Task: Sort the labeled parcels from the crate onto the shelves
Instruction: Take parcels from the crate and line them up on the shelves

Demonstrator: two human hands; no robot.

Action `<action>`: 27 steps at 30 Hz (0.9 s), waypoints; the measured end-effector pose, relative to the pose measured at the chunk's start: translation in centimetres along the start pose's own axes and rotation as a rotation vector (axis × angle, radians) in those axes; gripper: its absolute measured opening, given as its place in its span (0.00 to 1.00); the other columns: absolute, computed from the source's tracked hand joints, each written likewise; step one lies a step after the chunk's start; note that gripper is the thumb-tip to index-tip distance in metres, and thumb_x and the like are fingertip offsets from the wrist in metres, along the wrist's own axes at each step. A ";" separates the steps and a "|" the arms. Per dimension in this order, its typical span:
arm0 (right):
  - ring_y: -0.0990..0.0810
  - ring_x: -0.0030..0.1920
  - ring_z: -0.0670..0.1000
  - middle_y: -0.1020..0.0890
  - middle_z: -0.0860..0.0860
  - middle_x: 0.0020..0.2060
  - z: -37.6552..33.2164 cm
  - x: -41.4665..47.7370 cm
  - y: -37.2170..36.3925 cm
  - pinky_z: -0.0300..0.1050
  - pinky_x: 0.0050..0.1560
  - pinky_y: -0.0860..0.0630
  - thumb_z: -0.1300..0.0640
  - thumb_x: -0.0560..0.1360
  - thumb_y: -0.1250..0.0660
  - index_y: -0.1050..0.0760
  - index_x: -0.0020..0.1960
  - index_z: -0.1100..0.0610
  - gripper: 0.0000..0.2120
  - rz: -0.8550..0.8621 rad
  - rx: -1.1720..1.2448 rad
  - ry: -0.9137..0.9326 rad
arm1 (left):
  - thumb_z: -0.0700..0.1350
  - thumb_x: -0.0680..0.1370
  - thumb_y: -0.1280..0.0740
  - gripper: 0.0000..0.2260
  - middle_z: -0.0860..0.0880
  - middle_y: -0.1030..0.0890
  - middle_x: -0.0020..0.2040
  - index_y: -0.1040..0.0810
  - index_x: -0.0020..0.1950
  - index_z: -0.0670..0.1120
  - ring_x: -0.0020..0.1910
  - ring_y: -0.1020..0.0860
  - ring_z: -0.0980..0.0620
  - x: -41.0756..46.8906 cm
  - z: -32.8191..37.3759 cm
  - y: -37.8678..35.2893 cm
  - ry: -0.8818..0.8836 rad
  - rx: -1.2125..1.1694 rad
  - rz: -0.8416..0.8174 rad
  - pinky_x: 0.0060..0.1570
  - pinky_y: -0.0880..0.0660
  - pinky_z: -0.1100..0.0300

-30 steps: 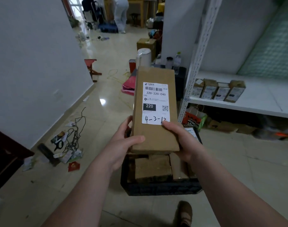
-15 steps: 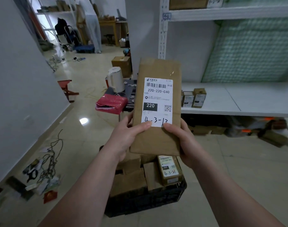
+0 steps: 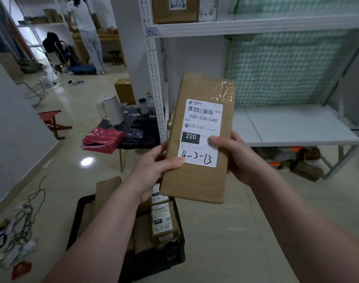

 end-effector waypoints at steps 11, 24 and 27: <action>0.18 0.58 0.61 0.16 0.56 0.56 -3.6 3.0 7.5 0.66 0.62 0.26 0.42 0.72 0.30 0.25 0.66 0.53 0.26 0.105 0.054 -0.094 | 0.48 0.61 0.23 0.31 0.51 0.16 0.54 0.24 0.64 0.54 0.51 0.18 0.52 2.5 -1.7 -6.5 0.021 0.015 -0.042 0.42 0.21 0.61; 0.14 0.48 0.52 0.16 0.50 0.56 -4.3 7.4 11.1 0.47 0.36 0.19 0.43 0.65 0.23 0.33 0.69 0.43 0.36 -0.119 -0.038 -0.201 | 0.60 0.58 0.22 0.35 0.50 0.17 0.56 0.24 0.64 0.57 0.54 0.18 0.49 13.5 3.0 -9.4 -0.027 -0.114 0.027 0.53 0.22 0.48; 0.16 0.55 0.54 0.17 0.49 0.58 -6.5 10.2 12.5 0.53 0.46 0.18 0.41 0.61 0.21 0.31 0.68 0.41 0.38 -0.099 -0.099 -0.144 | 0.61 0.62 0.25 0.31 0.52 0.17 0.56 0.25 0.64 0.59 0.53 0.18 0.50 17.4 5.5 -10.1 -0.076 -0.091 -0.011 0.50 0.22 0.52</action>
Point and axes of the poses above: each hand's wrist, its own x-axis towards the middle knuckle, its own y-axis out of the back of the hand, z = x × y, the point moved 6 cm from there along x, towards the middle knuckle
